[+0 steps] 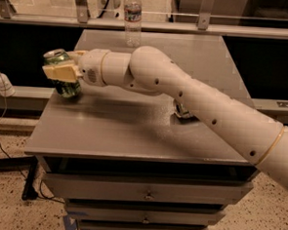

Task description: Place green can upright

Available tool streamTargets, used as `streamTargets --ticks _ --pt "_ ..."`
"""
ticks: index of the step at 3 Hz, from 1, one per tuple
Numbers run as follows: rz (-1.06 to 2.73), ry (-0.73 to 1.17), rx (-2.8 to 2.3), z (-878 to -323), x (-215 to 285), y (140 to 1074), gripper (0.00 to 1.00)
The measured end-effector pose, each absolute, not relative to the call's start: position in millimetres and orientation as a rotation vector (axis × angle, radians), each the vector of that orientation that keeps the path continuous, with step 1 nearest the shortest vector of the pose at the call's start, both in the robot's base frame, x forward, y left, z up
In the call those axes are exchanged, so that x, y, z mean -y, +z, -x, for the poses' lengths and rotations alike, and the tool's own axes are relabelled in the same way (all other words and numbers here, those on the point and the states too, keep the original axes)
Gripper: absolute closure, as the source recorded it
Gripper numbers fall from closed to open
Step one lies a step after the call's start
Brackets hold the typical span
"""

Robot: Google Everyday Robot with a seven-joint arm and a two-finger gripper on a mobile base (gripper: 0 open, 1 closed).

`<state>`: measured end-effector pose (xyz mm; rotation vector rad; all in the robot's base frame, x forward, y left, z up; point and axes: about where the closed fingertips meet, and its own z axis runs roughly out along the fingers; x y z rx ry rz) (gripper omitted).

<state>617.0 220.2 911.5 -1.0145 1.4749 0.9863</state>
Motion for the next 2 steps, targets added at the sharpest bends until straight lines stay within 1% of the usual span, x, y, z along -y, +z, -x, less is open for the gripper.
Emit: streamTargets --ticks 2 --pt "1.04 0.951 -1.47 -615.8 -207.6 896.1 0.38"
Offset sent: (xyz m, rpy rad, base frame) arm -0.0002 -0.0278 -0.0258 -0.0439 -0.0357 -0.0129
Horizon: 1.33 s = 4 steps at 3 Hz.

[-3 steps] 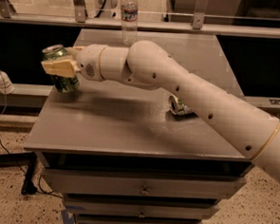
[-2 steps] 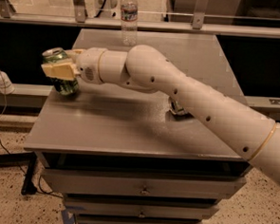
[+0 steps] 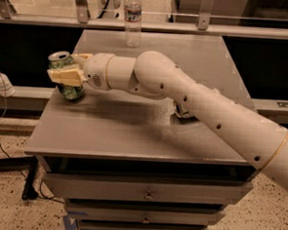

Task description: Place green can upright

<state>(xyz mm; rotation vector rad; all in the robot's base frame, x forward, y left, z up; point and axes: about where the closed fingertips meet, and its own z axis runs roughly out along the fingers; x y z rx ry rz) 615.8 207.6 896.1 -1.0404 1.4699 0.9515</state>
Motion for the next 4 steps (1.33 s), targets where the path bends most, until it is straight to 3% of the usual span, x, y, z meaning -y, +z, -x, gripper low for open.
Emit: streamTargets --ticks 1,2,4 --pt "1.04 0.951 -1.47 -616 -208 897 0.15" --pt "1.048 0.943 -1.469 -615 -199 892 0.0" --pt "1.063 0.892 -1.468 -622 -173 892 0.0"
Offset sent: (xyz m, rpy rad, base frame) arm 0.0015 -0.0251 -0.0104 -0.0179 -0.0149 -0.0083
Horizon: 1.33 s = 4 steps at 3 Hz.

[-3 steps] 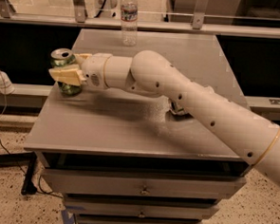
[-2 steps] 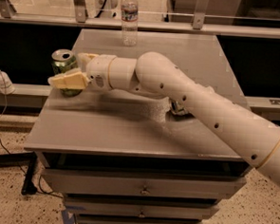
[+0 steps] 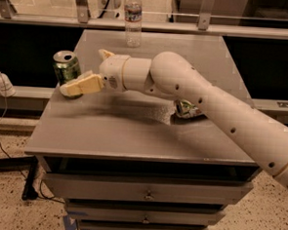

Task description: Place green can upright

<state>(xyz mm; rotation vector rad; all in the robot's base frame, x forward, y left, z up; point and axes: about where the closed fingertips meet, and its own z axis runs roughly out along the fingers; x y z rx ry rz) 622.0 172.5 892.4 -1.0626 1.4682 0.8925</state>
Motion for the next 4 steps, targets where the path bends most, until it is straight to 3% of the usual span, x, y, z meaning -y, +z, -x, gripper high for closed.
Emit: streamTargets --ticks 3,4 --pt "1.198 0.583 -1.52 -699 -8 904 0.0" --pt "1.197 0.579 -1.517 -701 -3 909 0.0"
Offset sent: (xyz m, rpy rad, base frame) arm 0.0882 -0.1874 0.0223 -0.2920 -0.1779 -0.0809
